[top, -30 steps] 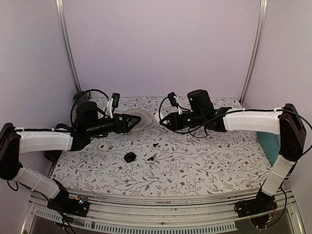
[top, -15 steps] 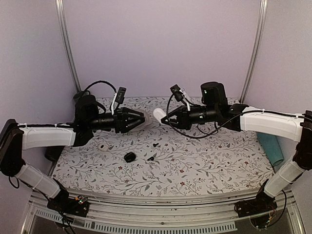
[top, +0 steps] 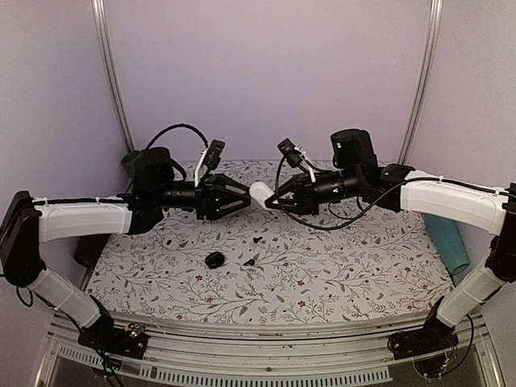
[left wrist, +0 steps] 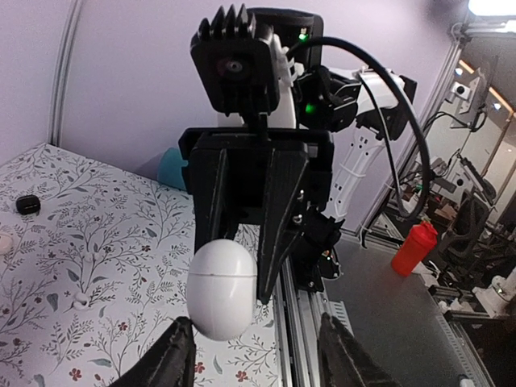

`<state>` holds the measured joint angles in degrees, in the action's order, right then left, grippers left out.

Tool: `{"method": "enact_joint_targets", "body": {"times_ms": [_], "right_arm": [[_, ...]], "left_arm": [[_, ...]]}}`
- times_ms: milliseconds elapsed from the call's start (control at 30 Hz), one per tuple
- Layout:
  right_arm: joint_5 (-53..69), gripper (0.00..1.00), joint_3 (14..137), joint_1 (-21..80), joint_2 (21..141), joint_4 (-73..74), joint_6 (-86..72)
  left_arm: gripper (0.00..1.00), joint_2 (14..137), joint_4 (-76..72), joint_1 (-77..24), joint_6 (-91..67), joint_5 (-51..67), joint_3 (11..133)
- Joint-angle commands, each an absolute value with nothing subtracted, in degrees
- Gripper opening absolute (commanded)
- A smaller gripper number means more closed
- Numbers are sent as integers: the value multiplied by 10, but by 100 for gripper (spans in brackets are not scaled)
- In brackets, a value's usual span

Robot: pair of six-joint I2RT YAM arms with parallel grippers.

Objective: Insert the wireless bluetooth earbuds into the charging case
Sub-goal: Pass from the right arm to the left

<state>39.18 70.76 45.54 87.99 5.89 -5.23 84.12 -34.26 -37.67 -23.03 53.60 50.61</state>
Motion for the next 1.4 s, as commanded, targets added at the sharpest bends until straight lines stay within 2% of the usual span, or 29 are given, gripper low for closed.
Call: {"method": "enact_joint_targets", "body": {"times_ms": [0, 633, 733, 833, 1000, 1067, 1367], "right_arm": [[416, 6, 728, 461, 866, 70, -44], [424, 6, 744, 465, 878, 102, -29], [423, 6, 747, 465, 882, 105, -30], [416, 8, 747, 464, 882, 106, -32], [406, 18, 740, 465, 882, 92, -42], [399, 27, 735, 464, 880, 82, -48], [391, 57, 670, 464, 856, -48, -124]], "left_arm": [[51, 850, -322, -396, -210, 559, 531], [27, 864, -308, -421, -204, 550, 549], [16, 866, -310, -423, -202, 546, 548], [0, 869, -315, -424, -202, 542, 547], [0, 858, -340, -426, -204, 519, 531], [0, 849, -361, -426, -208, 505, 517], [0, 824, -456, -425, -247, 463, 469]]}}
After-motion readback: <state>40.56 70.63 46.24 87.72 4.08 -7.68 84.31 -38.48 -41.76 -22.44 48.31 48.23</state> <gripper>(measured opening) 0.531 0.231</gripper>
